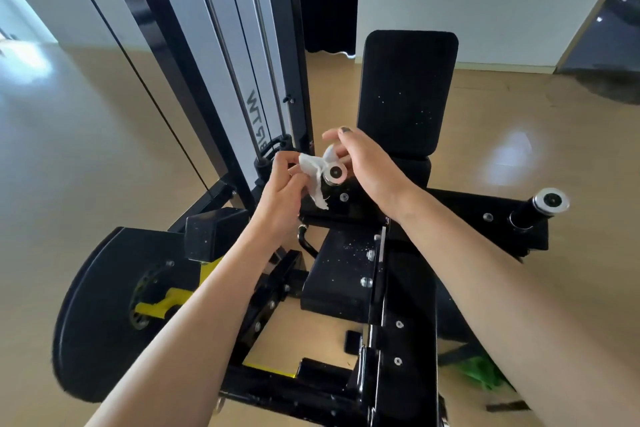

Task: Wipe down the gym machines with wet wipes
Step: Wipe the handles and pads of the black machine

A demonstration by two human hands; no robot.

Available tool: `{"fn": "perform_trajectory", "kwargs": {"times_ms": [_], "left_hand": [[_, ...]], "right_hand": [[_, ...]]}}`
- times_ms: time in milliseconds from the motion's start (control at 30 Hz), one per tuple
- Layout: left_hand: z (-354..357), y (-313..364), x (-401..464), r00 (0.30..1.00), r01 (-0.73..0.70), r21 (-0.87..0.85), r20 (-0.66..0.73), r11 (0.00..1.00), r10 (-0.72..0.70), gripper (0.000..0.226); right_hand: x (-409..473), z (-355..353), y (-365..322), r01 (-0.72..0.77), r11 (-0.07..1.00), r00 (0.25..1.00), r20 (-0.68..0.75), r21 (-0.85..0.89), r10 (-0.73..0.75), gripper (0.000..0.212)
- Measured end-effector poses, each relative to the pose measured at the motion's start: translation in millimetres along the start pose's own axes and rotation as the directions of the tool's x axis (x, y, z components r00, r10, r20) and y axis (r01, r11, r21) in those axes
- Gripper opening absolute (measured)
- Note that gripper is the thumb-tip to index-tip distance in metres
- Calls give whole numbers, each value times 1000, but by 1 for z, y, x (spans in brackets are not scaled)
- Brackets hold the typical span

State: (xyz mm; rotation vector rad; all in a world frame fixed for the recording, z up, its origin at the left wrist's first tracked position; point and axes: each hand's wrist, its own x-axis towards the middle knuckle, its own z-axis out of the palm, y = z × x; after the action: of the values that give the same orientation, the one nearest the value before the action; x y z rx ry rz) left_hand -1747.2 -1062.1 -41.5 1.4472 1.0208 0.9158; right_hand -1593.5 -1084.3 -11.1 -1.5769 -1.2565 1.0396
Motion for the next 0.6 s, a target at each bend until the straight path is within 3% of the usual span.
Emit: {"fn": "perform_trajectory", "kwargs": {"times_ms": [133, 200, 267, 333, 433, 500, 533, 600], "left_hand": [[2, -7, -6, 997, -81, 55, 15, 995, 81, 38], [3, -16, -2, 984, -159, 272, -32, 949, 174, 45], [2, -25, 3, 956, -238, 468, -41, 851, 290, 40], [0, -29, 7, 922, -346, 514, 31, 785, 386, 21], [-7, -28, 8, 920, -362, 480, 48, 799, 388, 9], [-15, -27, 11, 956, -292, 296, 66, 909, 286, 6], [-19, -26, 13, 975, -211, 167, 98, 963, 197, 7], [-29, -25, 20, 971, -169, 118, 189, 979, 144, 24]], "right_hand": [[1, -6, 8, -56, 998, 998, -3, 1, 56, 53], [0, -6, 10, -76, 997, 996, -44, 6, 76, 57], [-3, -3, 12, -65, 998, 995, -74, -7, 64, 58], [-5, 0, 13, -36, 999, 993, -114, -30, 32, 56], [-10, 5, 12, -14, 997, 986, -168, -81, 0, 56], [-11, 8, 14, -3, 996, 977, -211, -85, -15, 56], [-10, 10, 15, -7, 997, 972, -234, -75, -11, 56], [-9, 14, 19, -21, 999, 961, -277, -43, 9, 57]]}}
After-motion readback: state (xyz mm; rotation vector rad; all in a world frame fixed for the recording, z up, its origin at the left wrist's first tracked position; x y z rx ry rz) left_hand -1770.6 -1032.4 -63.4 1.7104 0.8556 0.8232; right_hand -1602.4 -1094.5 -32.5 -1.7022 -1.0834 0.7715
